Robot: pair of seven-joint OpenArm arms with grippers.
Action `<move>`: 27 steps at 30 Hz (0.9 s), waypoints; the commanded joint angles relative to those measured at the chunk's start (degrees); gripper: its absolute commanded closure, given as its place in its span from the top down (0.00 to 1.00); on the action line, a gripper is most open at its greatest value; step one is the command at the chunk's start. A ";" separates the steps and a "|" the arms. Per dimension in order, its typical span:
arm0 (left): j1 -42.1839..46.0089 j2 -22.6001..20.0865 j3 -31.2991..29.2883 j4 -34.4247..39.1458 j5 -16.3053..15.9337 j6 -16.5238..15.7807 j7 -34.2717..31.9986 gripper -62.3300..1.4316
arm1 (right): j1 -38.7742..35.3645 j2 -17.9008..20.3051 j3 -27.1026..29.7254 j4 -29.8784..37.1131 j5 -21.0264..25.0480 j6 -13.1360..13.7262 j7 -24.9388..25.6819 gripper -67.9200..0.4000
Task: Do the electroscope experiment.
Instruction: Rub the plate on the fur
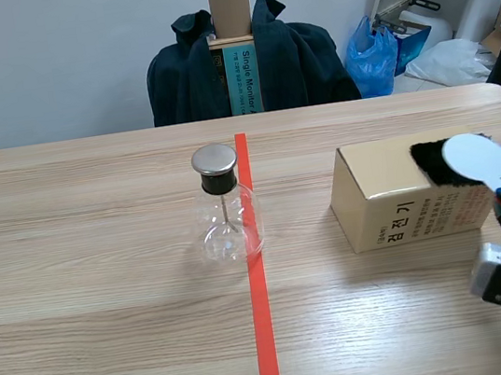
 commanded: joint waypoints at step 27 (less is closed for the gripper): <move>-0.17 0.15 -0.15 0.94 -0.57 -0.24 -0.81 1.00 | 0.07 -1.60 0.09 0.85 -2.03 -1.99 1.11 0.02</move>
